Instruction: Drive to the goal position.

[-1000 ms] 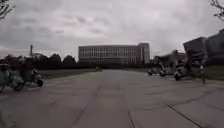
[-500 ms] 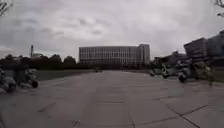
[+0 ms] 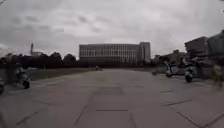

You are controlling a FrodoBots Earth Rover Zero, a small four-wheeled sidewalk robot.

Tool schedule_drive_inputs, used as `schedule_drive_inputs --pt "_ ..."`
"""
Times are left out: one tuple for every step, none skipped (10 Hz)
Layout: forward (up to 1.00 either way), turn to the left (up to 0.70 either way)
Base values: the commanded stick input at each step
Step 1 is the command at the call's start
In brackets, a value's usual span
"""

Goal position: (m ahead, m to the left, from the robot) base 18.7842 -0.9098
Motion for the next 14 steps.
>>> schedule_drive_inputs --pt "0.7 0.0" --pt "0.7 0.0" --pt "0.7 0.0" --pt "0.7 0.0" --pt "0.7 0.0" --pt "0.7 0.0" --pt "0.7 0.0" --pt "0.7 0.0" --pt "0.7 0.0" --pt "0.7 0.0" --pt "0.7 0.0" --pt "0.7 0.0" --pt "0.7 0.0" --pt "0.7 0.0"
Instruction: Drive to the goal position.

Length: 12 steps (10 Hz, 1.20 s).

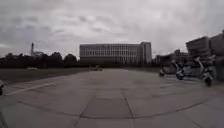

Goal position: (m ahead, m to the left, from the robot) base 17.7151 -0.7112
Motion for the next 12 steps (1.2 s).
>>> schedule_drive_inputs --pt "0.7 0.0" --pt "0.7 0.0" --pt "0.7 0.0" --pt "0.7 0.0" --pt "0.7 0.0" --pt "0.7 0.0" --pt "0.7 0.0" --pt "0.7 0.0" --pt "0.7 0.0" --pt "0.7 0.0" --pt "0.7 0.0" --pt "0.7 0.0"
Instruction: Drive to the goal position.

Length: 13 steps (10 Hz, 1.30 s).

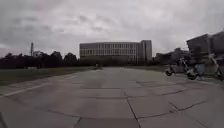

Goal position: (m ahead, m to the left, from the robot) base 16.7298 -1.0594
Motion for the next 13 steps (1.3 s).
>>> schedule_drive_inputs --pt "0.7 0.0" --pt "0.7 0.0" --pt "0.7 0.0" --pt "0.7 0.0" --pt "0.7 0.0" --pt "0.7 0.0" --pt "0.7 0.0" --pt "0.7 0.0" --pt "0.7 0.0" --pt "0.7 0.0" --pt "0.7 0.0" --pt "0.7 0.0" --pt "0.7 0.0"
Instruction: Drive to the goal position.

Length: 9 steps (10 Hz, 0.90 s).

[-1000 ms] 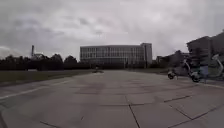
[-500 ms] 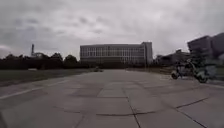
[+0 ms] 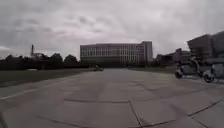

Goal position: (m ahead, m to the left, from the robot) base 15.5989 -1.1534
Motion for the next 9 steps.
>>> schedule_drive_inputs --pt "0.7 0.0" --pt "0.7 0.0" --pt "0.7 0.0" --pt "0.7 0.0" --pt "0.7 0.0" --pt "0.7 0.0" --pt "0.7 0.0" --pt "0.7 0.0" --pt "0.7 0.0"
